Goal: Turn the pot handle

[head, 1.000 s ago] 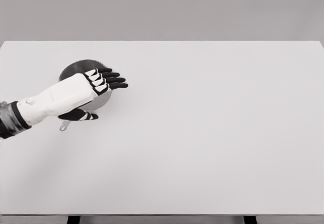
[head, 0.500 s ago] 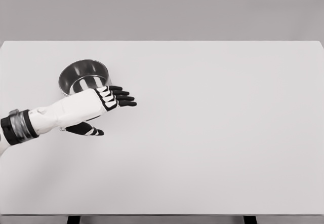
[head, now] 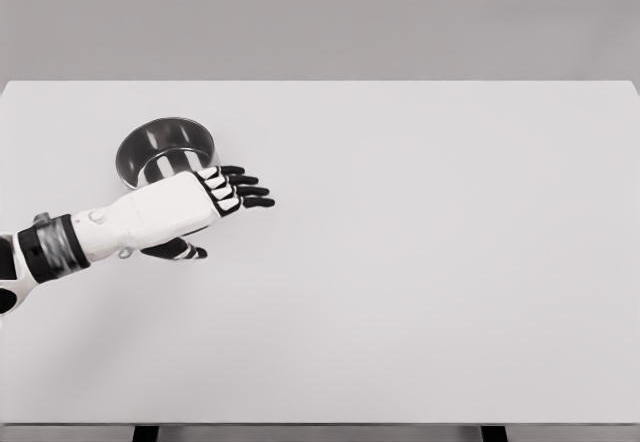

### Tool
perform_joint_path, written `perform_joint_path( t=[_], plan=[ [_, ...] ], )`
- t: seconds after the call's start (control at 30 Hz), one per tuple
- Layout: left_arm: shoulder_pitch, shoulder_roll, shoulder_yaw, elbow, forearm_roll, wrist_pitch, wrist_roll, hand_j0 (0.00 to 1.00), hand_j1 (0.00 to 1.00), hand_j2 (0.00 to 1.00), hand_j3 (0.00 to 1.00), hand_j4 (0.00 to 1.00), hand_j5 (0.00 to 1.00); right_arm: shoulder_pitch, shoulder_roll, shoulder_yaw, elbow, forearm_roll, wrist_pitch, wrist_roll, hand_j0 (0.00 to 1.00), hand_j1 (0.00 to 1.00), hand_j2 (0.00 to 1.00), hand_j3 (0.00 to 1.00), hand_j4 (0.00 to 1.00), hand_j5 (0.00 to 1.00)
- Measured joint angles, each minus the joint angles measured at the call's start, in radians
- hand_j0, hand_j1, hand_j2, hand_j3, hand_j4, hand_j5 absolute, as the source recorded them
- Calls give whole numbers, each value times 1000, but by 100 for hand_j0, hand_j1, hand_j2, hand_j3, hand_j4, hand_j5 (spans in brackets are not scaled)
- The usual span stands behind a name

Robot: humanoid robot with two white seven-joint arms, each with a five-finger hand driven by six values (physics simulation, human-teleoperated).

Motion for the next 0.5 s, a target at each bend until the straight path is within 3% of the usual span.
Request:
perform_joint_path(
  t=[0.5],
  plan=[
    [3, -47, 37, 51, -41, 0, 2, 100, 100, 100, 100, 100, 100, 0, 0, 0, 0, 0, 0, 0, 100, 100, 100, 100, 100, 100]
  ],
)
